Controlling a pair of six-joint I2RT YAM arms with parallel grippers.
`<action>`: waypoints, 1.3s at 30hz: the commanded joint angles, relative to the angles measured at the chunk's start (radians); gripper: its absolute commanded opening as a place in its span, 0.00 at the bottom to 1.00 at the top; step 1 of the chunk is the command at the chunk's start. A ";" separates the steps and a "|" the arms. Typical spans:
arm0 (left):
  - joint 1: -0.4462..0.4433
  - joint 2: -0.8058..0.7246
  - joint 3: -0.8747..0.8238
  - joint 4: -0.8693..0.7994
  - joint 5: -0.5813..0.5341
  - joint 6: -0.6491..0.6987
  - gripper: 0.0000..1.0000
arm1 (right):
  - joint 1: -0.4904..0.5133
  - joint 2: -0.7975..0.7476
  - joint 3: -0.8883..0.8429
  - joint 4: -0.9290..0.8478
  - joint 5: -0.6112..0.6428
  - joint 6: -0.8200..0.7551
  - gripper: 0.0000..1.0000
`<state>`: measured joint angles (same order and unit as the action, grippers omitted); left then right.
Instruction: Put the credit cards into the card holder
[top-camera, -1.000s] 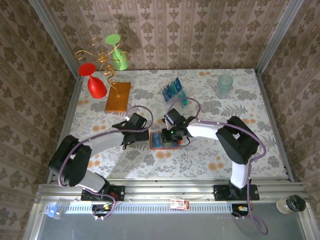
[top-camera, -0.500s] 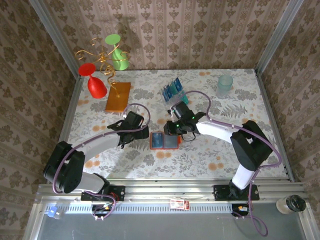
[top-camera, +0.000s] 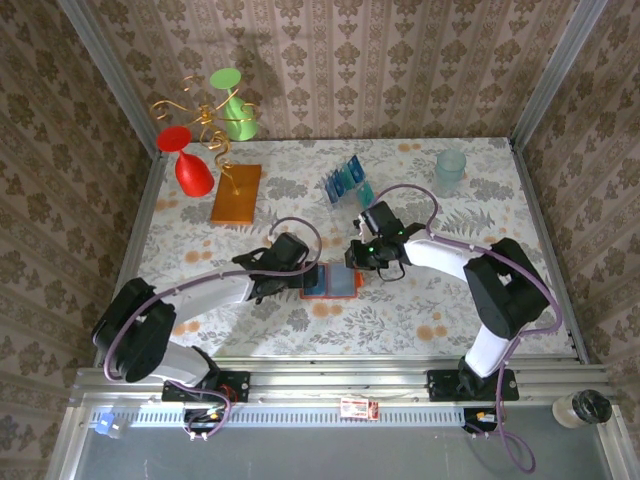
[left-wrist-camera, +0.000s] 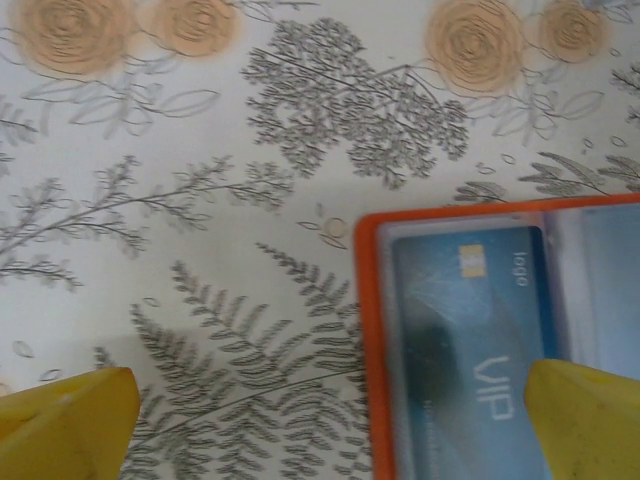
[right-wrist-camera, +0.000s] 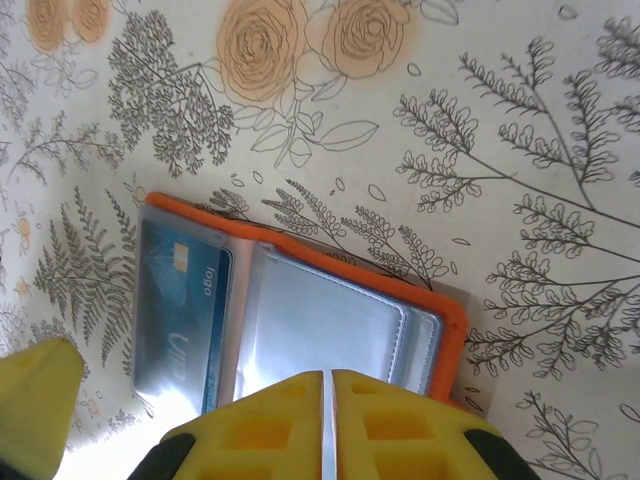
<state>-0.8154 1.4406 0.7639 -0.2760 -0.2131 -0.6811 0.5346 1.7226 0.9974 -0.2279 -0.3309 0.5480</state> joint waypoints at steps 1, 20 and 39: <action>-0.028 0.033 0.038 0.017 -0.027 -0.039 1.00 | -0.001 0.038 0.013 0.002 -0.040 -0.020 0.09; -0.098 0.131 0.093 0.035 -0.029 -0.033 1.00 | 0.007 0.135 0.001 0.078 -0.107 0.029 0.06; -0.120 0.197 0.078 0.057 -0.046 -0.017 1.00 | 0.006 0.166 0.013 0.092 -0.114 0.046 0.06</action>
<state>-0.9291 1.6245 0.8421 -0.2295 -0.2359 -0.7071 0.5346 1.8545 0.9989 -0.1181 -0.4355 0.5827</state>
